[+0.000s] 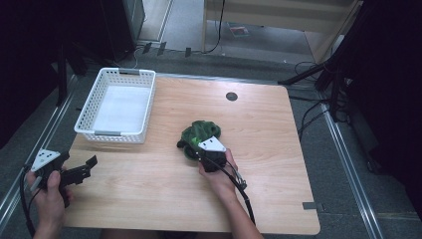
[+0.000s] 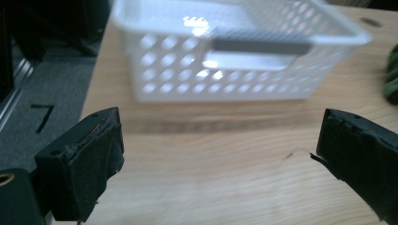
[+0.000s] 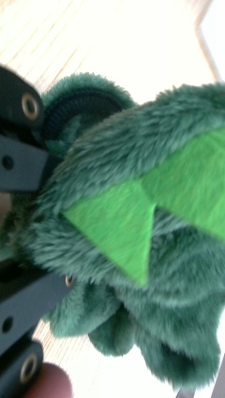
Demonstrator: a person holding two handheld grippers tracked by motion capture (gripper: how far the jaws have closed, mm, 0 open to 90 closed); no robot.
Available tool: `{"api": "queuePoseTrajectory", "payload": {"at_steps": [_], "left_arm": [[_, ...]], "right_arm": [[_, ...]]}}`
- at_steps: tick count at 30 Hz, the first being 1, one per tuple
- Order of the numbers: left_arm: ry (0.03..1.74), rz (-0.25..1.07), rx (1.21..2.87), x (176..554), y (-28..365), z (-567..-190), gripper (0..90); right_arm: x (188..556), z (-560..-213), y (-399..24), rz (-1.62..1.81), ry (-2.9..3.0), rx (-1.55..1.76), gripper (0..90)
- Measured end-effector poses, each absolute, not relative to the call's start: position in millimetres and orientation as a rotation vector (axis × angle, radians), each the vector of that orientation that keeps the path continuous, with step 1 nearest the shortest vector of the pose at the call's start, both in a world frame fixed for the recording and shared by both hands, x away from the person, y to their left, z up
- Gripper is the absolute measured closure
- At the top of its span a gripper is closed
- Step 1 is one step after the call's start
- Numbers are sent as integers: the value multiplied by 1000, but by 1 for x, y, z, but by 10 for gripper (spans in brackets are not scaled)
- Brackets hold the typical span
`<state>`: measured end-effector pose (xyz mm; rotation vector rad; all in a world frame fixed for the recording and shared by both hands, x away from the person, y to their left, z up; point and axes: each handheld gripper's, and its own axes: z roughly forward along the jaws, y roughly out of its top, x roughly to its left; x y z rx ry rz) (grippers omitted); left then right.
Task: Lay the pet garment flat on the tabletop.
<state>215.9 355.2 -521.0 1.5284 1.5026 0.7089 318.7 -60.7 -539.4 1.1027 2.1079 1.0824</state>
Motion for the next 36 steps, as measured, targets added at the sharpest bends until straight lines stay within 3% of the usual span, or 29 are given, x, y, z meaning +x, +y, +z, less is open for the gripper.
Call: {"api": "queuePoseTrajectory", "payload": {"at_steps": [11, 20, 22, 23, 24, 28, 33, 36], "left_arm": [[1287, 679, 1564, 240, 275, -468, 13], [1191, 587, 1698, 238, 234, -489, 12], [1162, 568, 1722, 234, 228, -494, 12], [1155, 574, 1735, 232, 226, -495, 13], [1153, 570, 1738, 232, 224, -497, 12], [1133, 554, 1747, 233, 220, -499, 13], [1120, 533, 1754, 233, 219, -501, 13], [1120, 516, 1749, 234, 220, -501, 13]], "right_arm": [[279, -480, -83, 1248, 1994, 1063, 850], [222, -495, -51, 1191, 2144, 1009, 828], [217, -505, -42, 1170, 2204, 998, 680], [219, -511, -40, 1206, 2264, 993, 509], [219, -512, -39, 1223, 2270, 988, 438], [219, -508, -41, 1245, 2260, 956, 339], [225, -500, -53, 1274, 2200, 1001, 386], [233, -498, -62, 1279, 2160, 1052, 465]]}}
